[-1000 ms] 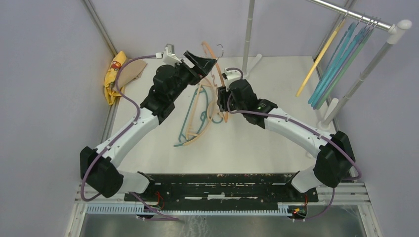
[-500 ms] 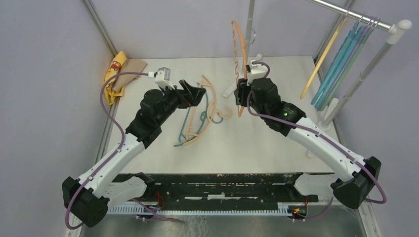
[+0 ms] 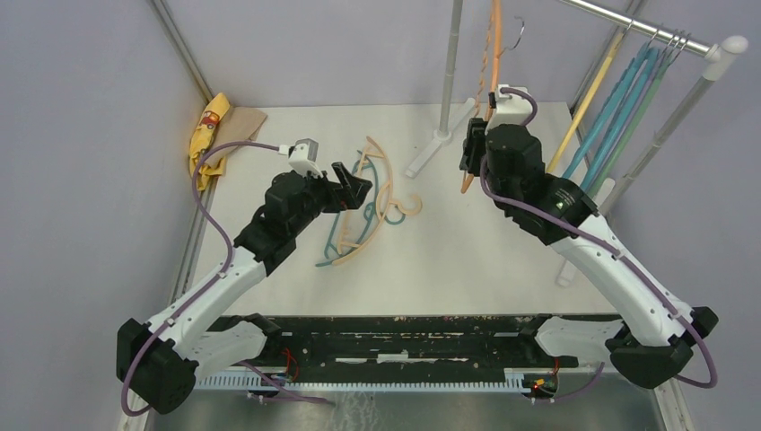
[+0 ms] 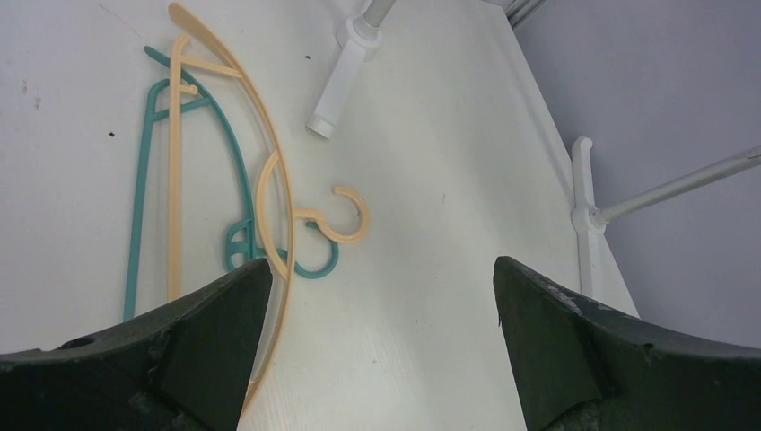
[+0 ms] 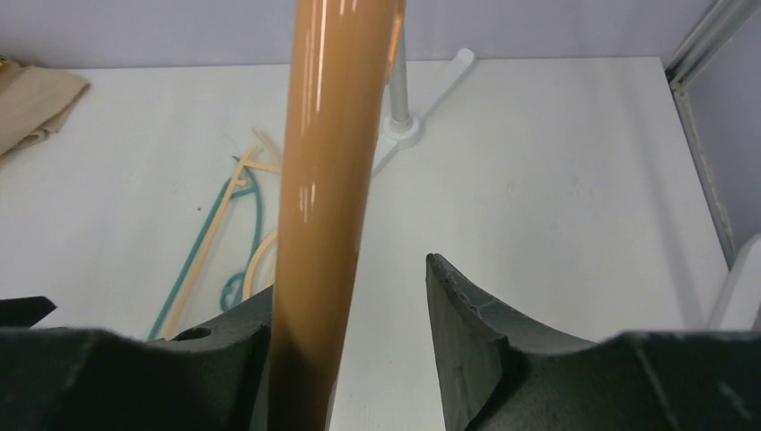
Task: Organize the hangers
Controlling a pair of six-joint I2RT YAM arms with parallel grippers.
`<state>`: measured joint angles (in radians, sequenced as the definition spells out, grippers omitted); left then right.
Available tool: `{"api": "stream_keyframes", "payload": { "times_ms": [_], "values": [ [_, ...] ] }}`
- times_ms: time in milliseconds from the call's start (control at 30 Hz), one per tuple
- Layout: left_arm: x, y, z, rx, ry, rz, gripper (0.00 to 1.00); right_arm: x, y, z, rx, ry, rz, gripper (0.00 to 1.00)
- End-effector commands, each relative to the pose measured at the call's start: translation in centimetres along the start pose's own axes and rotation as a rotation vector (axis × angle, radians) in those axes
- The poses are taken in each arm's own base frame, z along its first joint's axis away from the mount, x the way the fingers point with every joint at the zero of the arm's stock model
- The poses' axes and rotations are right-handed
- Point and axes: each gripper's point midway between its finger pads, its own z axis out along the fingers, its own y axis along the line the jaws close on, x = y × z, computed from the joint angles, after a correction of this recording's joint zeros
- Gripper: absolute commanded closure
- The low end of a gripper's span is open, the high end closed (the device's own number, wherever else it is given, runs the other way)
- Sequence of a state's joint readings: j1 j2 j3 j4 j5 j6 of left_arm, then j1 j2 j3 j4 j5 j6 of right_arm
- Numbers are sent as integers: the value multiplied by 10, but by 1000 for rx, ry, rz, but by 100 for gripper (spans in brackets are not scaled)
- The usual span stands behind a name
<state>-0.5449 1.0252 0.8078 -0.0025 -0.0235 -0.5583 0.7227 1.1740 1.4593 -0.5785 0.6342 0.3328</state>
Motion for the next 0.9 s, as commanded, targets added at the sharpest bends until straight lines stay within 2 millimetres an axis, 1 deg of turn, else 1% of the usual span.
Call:
{"api": "stream_keyframes", "payload": {
  "times_ms": [0,33,67,100,167,267,433,600,733,867],
  "values": [
    [-11,-6,-6,32,-51,42,1,-2,-18,14,93,19,5,98],
    [-12,-5,-7,30,-51,44,1,-2,-22,20,100,27,19,98],
    [-12,-5,-9,30,-50,48,1,-1,-30,27,121,34,35,98],
    [-12,-5,-10,29,-50,51,1,-1,-32,32,125,35,46,98],
    [-11,-4,-12,28,-47,56,1,-4,-43,43,141,26,86,98],
    [-10,-2,-14,20,-45,65,1,-11,-49,55,149,6,105,98],
    [-5,6,-13,-10,-41,81,1,-24,-45,60,135,-18,106,99],
    [1,9,-9,-15,-20,87,1,-37,-50,59,156,-49,110,98],
    [6,14,-7,-28,-12,94,1,-44,-61,62,188,-62,116,98],
    [8,14,-8,-26,-6,91,1,-50,-77,71,221,-67,136,98]
  ]
}}
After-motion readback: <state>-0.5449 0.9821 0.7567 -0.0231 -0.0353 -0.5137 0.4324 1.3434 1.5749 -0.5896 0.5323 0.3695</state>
